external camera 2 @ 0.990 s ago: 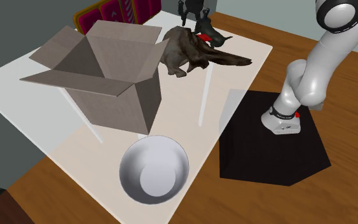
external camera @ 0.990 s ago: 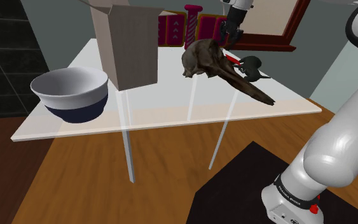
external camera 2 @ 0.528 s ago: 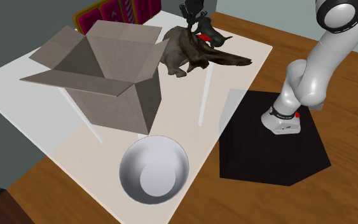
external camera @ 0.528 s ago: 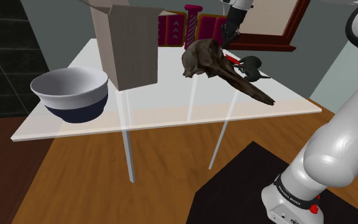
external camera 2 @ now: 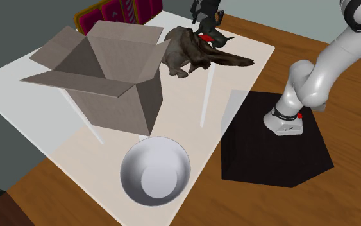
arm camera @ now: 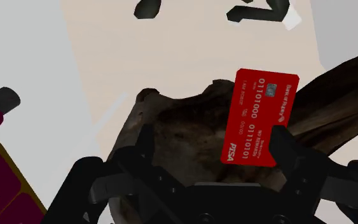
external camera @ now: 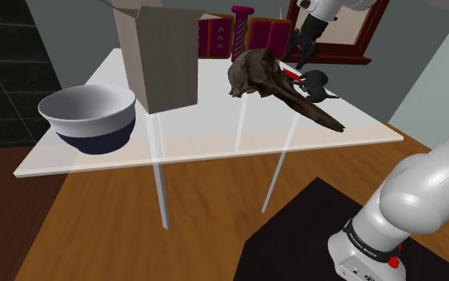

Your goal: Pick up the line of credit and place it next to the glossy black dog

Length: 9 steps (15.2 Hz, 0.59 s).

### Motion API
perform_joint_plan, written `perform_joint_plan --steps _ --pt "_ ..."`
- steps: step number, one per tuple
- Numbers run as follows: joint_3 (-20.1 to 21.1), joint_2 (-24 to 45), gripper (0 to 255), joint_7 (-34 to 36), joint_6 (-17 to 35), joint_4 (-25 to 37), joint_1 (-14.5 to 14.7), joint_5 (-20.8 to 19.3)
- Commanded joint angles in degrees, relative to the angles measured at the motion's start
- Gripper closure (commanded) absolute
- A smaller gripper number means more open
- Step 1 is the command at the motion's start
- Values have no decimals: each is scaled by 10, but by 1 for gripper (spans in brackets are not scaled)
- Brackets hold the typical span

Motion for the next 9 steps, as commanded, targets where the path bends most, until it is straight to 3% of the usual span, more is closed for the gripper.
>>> perform_joint_plan --steps 1,3,9 --pt "-9 -63 0 10 49 -85 -13 14" --pt "-15 -123 0 21 90 -161 -28 28" --pt "-15 -119 0 17 135 -198 -26 38"
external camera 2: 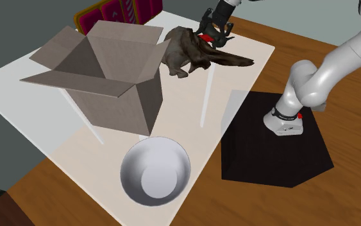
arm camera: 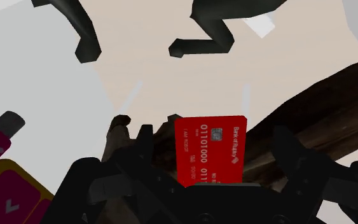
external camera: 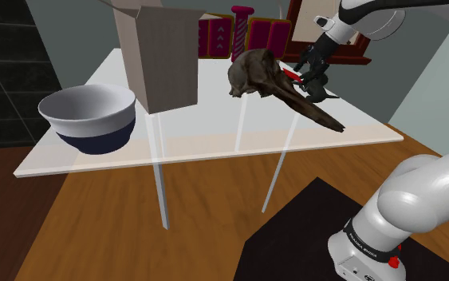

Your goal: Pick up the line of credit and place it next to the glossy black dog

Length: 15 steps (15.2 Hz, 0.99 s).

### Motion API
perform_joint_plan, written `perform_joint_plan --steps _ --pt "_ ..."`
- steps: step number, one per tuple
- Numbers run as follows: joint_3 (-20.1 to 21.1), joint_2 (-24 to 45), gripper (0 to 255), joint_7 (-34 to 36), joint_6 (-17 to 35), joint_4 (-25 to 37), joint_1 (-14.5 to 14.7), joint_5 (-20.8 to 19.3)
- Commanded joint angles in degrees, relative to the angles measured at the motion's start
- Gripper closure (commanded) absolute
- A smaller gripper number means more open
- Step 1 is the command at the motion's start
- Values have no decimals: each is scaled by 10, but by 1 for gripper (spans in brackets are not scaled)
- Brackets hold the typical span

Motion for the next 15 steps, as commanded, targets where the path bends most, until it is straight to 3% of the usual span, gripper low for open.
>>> perform_joint_plan --steps 1,10,11,15 --pt "-1 6 0 -3 16 -11 2 4" --pt "-1 11 0 -5 28 -18 4 7" --pt "-1 11 255 -5 28 -18 4 7" --pt "-4 12 255 -9 29 -18 4 7"
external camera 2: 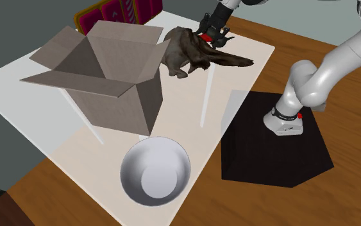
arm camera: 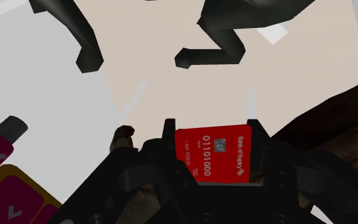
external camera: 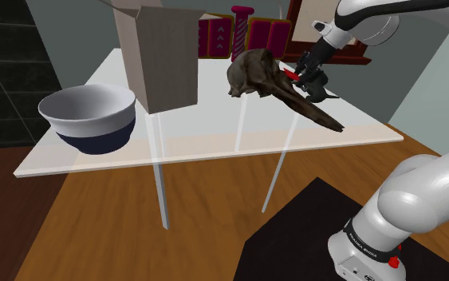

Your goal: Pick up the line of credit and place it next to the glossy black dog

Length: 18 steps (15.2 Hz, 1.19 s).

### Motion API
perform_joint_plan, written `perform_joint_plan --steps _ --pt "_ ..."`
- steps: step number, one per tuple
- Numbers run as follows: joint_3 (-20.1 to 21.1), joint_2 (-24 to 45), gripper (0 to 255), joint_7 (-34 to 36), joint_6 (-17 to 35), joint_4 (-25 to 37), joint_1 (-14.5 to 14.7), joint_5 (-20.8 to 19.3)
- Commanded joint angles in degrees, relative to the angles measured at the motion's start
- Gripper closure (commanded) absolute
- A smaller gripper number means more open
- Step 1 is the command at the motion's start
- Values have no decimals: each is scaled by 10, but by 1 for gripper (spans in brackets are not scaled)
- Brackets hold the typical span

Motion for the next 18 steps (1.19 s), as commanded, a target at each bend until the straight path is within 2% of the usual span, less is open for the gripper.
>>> perform_joint_plan --steps 1,5,18 --pt "2 1 255 0 -4 -4 1 0" --pt "4 1 255 3 -4 -3 2 0" --pt "11 3 255 30 -99 97 4 -7"
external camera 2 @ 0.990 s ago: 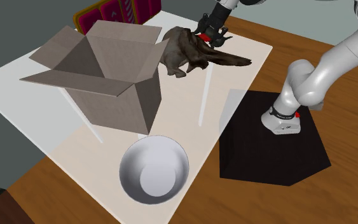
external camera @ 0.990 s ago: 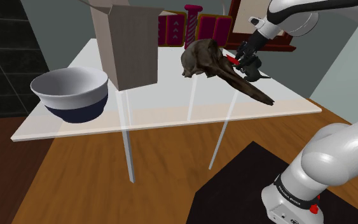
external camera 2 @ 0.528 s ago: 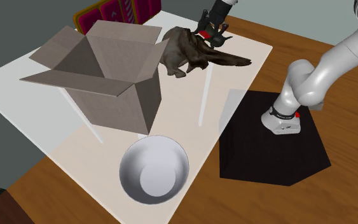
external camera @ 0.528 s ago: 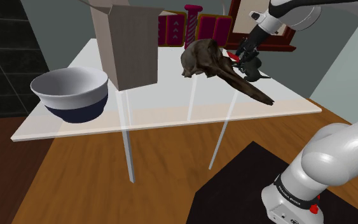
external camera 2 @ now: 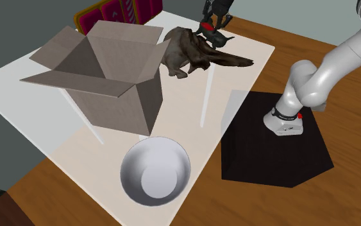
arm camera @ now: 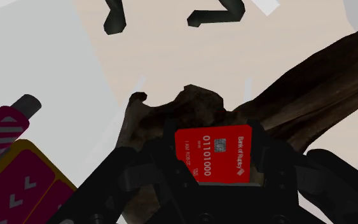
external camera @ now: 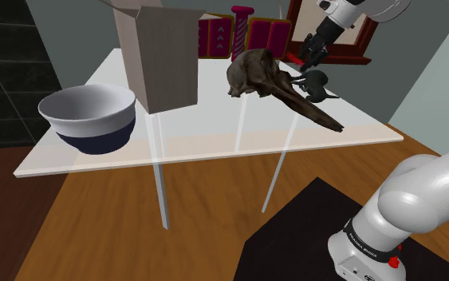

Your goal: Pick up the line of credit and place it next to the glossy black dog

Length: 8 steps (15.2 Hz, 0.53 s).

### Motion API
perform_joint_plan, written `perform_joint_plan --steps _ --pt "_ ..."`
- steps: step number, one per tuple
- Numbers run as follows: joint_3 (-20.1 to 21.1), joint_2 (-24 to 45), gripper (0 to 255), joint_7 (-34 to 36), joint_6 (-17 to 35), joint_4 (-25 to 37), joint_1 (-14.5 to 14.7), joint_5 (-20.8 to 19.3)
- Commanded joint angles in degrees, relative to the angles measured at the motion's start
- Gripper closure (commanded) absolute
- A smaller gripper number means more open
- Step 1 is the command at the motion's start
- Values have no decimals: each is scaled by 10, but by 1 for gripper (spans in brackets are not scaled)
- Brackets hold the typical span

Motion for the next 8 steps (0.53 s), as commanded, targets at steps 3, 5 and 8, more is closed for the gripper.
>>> perform_joint_plan --steps 3,5,8 --pt "1 3 255 6 -30 34 1 -1" --pt "1 6 255 10 -45 51 2 -1" --pt "1 12 255 14 -67 79 3 0"
